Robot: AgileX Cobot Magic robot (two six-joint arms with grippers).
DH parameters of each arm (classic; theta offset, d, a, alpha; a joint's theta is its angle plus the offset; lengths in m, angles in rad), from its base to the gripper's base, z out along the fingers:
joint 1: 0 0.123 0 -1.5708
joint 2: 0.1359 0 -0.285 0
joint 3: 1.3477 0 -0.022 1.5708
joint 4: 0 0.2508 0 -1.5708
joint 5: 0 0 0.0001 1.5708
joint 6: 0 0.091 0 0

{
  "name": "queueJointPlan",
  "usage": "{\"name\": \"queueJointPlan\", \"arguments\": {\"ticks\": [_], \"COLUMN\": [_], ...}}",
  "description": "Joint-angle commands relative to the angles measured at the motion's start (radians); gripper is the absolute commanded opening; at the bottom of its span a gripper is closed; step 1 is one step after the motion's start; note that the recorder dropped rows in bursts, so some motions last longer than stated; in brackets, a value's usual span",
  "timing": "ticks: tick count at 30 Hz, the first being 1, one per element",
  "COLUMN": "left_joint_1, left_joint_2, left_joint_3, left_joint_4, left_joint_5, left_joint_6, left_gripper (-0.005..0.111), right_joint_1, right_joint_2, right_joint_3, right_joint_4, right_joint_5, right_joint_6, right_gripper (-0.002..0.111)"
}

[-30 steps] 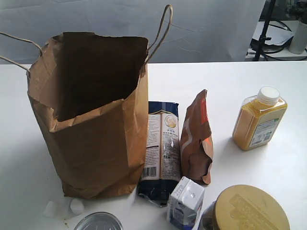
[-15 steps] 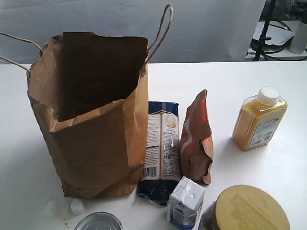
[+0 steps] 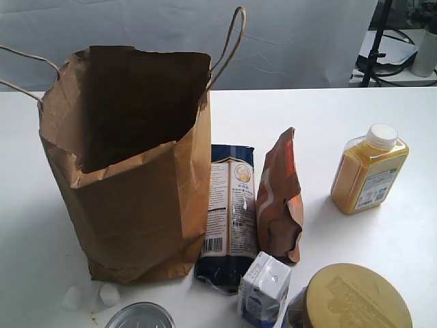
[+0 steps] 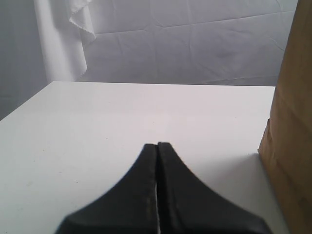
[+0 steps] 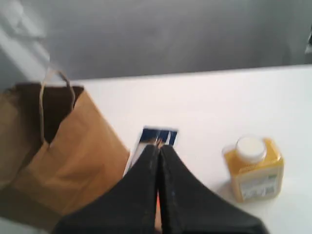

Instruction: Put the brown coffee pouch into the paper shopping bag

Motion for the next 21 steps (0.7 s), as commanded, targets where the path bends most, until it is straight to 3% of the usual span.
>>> {"name": "queueJointPlan", "arguments": {"ticks": [1,7,13,16,18,21], "left_joint_1": [0.004,0.004,0.004,0.004,0.004,0.004], "left_joint_2": [-0.003,-0.003,-0.003,-0.003,-0.003,-0.003], "left_joint_3": [0.004,0.004,0.004,0.004,0.004,0.004], "left_joint_4": [0.004,0.004,0.004,0.004,0.004,0.004], "left_joint_5": [-0.004,-0.004,-0.004,-0.004,-0.004,-0.004], "left_joint_6": [-0.003,-0.003,-0.003,-0.003,-0.003,-0.003], "left_gripper": [0.0,0.0,0.0,0.0,0.0,0.0], "right_joint_1": [0.0,0.121,0.341,0.402,0.417,0.42], "right_joint_2": [0.224,0.375,0.511,0.581,0.622,0.68], "right_joint_3": [-0.147,-0.191,-0.191,-0.191,-0.195,-0.231], "right_joint_4": [0.023,-0.02,-0.269,-0.323,-0.307,-0.251], "right_joint_5": [0.235,0.225,0.186,0.189,0.186,0.179], "right_joint_6": [-0.009,0.063,0.245,0.298,0.319,0.323], "right_gripper": [0.0,0.0,0.0,0.001,0.007,0.026]}}
